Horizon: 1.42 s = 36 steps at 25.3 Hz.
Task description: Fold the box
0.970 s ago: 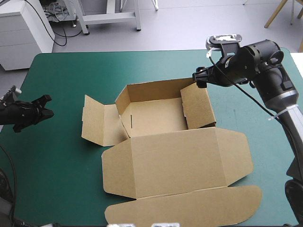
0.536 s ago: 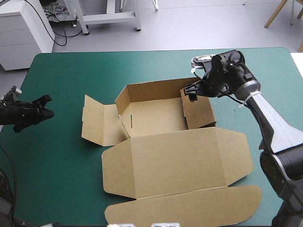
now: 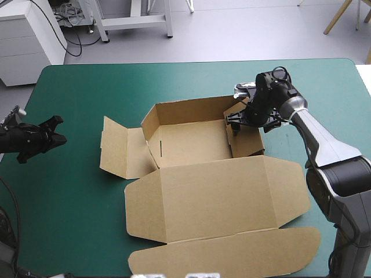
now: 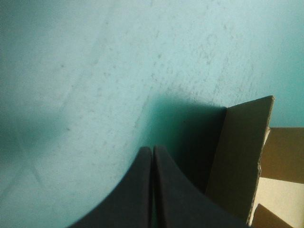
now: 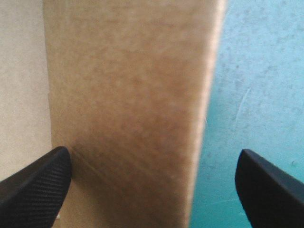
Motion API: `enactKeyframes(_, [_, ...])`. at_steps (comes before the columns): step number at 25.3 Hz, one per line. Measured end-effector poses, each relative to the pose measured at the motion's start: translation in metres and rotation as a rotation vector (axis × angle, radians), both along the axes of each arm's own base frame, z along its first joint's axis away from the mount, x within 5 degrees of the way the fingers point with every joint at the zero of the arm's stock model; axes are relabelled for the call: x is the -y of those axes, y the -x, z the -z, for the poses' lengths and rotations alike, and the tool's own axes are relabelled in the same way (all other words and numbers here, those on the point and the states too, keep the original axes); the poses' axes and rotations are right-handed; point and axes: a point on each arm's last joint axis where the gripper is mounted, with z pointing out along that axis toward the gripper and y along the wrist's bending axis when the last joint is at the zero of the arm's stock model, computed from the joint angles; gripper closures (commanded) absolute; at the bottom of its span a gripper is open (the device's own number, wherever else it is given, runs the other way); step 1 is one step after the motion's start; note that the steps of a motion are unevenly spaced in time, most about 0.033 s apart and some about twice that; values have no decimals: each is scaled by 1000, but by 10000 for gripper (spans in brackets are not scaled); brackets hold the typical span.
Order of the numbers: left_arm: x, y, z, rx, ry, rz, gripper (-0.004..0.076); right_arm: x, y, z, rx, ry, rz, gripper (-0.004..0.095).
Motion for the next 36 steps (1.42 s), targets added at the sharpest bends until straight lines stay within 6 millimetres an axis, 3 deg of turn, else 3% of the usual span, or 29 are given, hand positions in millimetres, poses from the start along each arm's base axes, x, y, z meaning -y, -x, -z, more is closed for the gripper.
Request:
enactKeyframes(4, [0, 0, 0, 1, -1, -1, 734, 12, -4, 1, -12, -43, 27, 116])
enactKeyframes(19, [-1, -1, 0, 7, -8, -8, 734, 6, -2, 0, -12, -51, -12, 168])
enactKeyframes(21, [-1, -1, 0, 11, -13, -4, 734, 4, -2, 0, -12, -48, -17, 252])
enactKeyframes(26, [-1, -1, 0, 13, -16, -4, 734, 3, -1, 0, -11, -47, -26, 896])
enactKeyframes(36, [1, 0, 0, 22, -25, 49, 734, 3, -2, 0, 2, -32, -86, 926])
